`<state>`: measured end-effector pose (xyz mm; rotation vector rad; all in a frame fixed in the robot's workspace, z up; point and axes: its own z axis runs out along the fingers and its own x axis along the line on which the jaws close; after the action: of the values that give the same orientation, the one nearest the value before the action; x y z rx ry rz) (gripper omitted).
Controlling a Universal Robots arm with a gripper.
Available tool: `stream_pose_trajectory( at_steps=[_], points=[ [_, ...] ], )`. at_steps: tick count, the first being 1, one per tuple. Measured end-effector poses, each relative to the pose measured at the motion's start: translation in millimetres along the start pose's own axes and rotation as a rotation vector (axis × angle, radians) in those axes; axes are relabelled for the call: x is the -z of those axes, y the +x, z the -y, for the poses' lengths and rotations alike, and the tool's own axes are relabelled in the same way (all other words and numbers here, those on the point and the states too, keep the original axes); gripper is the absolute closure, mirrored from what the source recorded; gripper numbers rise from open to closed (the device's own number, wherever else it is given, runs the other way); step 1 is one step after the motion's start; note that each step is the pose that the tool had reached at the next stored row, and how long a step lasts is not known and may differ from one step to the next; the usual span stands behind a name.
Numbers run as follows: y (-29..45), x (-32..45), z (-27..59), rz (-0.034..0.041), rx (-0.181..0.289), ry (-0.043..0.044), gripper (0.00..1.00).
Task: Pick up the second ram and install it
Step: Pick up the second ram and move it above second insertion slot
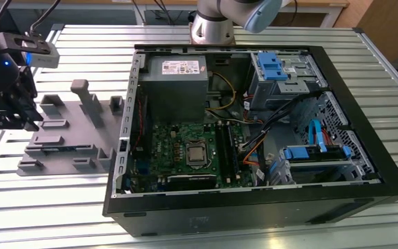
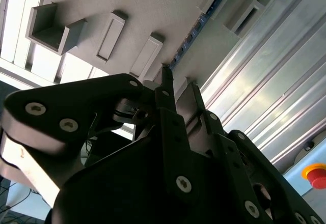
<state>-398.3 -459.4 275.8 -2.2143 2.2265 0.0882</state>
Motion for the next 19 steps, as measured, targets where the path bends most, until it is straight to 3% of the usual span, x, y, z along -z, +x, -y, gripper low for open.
stream_pose_trajectory(
  at_steps=[19],
  points=[
    [3.2,-14.5,0.5,0.0004,0.000,0.0009,0.69]
  ],
)
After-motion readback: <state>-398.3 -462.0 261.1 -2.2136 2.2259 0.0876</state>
